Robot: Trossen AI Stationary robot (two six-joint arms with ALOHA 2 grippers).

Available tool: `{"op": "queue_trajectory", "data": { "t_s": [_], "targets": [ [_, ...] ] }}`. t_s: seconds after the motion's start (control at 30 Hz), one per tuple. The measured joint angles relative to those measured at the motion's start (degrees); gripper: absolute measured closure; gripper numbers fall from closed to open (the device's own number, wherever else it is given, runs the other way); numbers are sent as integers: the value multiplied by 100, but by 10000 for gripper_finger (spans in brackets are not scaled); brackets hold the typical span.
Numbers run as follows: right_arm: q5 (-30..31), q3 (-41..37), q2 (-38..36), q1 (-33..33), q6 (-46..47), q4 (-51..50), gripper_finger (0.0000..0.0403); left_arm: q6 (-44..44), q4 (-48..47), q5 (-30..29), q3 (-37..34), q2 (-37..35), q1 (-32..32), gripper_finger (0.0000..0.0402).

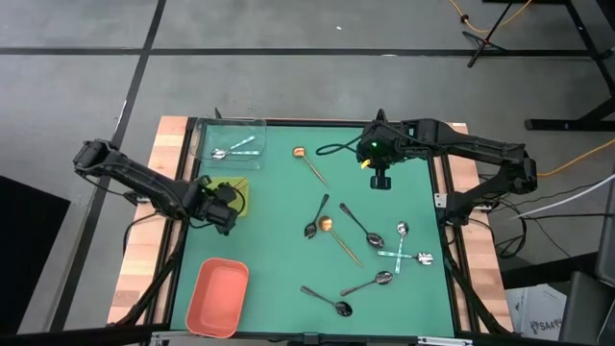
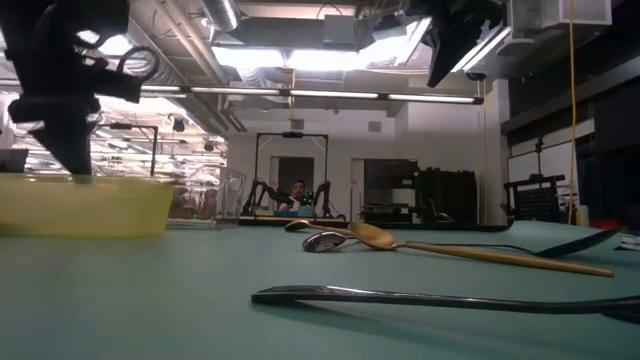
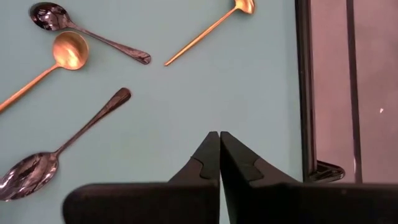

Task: Sort silverware by color (type)
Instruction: Put the black spoon into the orange bin

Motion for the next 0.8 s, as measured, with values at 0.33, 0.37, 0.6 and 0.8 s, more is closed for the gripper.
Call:
{"op": "queue_trajectory", "data": {
  "t_s": [0.33,0.37,0.6,0.8],
  "targets": [
    [-530,0,0,4,775,4,387,3,183,-219,290,0,0,337],
    [-530,0,0,4,842,4,380,5,269,-267,290,0,0,337],
    [-532,0,30,4,1345,0,329,318,977,-401,290,0,-2,337],
    [-1031,0,225,4,2385,-14,318,691,1666,-502,290,0,-2,337]
  ]
}}
